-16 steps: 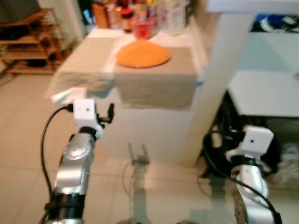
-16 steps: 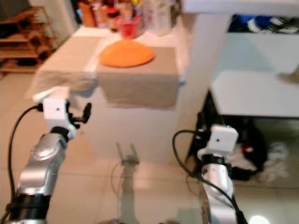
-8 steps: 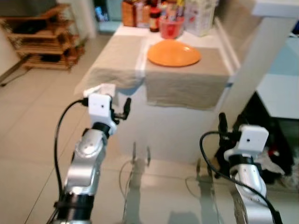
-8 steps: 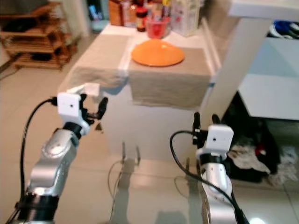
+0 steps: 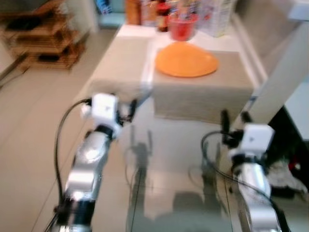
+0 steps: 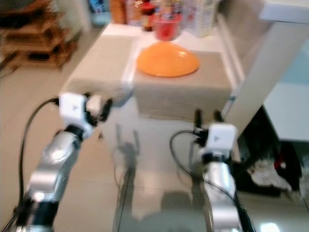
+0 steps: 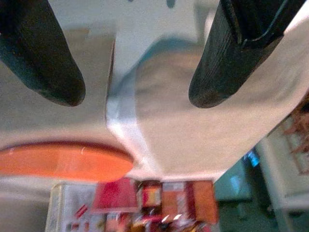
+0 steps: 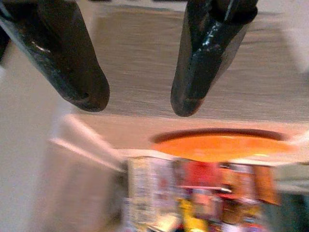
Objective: Setting the table
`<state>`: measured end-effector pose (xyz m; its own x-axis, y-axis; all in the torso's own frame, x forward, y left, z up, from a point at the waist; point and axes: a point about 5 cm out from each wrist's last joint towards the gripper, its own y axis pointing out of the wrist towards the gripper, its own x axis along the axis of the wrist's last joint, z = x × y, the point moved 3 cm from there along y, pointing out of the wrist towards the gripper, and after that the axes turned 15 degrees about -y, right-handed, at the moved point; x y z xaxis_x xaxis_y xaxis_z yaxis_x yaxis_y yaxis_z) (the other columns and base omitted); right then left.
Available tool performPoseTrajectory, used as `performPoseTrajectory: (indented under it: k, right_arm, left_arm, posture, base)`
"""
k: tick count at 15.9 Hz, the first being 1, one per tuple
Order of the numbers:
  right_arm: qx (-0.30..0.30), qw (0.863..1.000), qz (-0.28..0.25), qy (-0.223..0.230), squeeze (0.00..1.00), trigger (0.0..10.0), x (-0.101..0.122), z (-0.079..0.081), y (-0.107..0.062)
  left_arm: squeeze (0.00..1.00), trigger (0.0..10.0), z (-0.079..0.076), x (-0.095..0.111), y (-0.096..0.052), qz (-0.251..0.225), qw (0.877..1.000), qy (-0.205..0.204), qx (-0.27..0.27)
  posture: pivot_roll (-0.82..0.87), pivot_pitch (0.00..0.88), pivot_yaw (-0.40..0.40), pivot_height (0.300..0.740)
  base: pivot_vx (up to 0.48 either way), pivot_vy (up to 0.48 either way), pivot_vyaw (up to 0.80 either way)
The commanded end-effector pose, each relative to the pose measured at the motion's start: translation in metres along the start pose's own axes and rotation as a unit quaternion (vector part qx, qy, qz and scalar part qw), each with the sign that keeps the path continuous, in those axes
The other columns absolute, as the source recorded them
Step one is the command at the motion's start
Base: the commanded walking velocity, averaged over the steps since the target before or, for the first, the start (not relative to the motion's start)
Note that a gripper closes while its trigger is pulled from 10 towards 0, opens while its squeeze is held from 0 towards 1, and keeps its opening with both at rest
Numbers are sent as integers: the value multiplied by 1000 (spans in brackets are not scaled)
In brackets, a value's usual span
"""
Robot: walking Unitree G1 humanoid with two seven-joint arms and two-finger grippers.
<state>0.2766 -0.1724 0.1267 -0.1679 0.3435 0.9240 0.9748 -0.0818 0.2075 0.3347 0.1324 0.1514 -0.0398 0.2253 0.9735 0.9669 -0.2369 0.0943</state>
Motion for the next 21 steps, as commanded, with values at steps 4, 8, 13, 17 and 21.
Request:
performPoseTrajectory:
  k: [4, 8, 13, 17, 21]
  right_arm:
    - [-18, 1000, 4, -14, 0, 10000, -4, -13, -1]
    - [-45, 997, -39, -39, 0, 10000, 15, -22, 2]
    - [-42, 998, -40, -38, 0, 10000, 16, -19, 4]
    - [-43, 998, -38, -40, 0, 10000, 14, -18, 3]
    - [-41, 998, -37, -40, 0, 10000, 14, -17, 3]
  left_arm:
    - [0, 10000, -17, 6, 5, -18, 1000, -1, -21]
    - [0, 10000, -34, 14, 9, -33, 997, 27, -61]
    - [0, 10000, -46, 24, 18, -46, 995, 15, -93]
    - [0, 10000, -47, 22, 19, -44, 994, 13, -97]
    - [0, 10000, -46, 21, 19, -42, 994, 15, -97]
  posture:
    - [-20, 0, 32, 722]
    - [-23, 0, 32, 722]
    - [-30, 0, 41, 722]
    - [-31, 0, 47, 722]
    - [-30, 0, 43, 722]
  base:
    - [369, 306, 0]
    - [353, 251, 0]
    - [0, -226, 0]
    - [0, -450, 0]
    - [0, -449, 0]
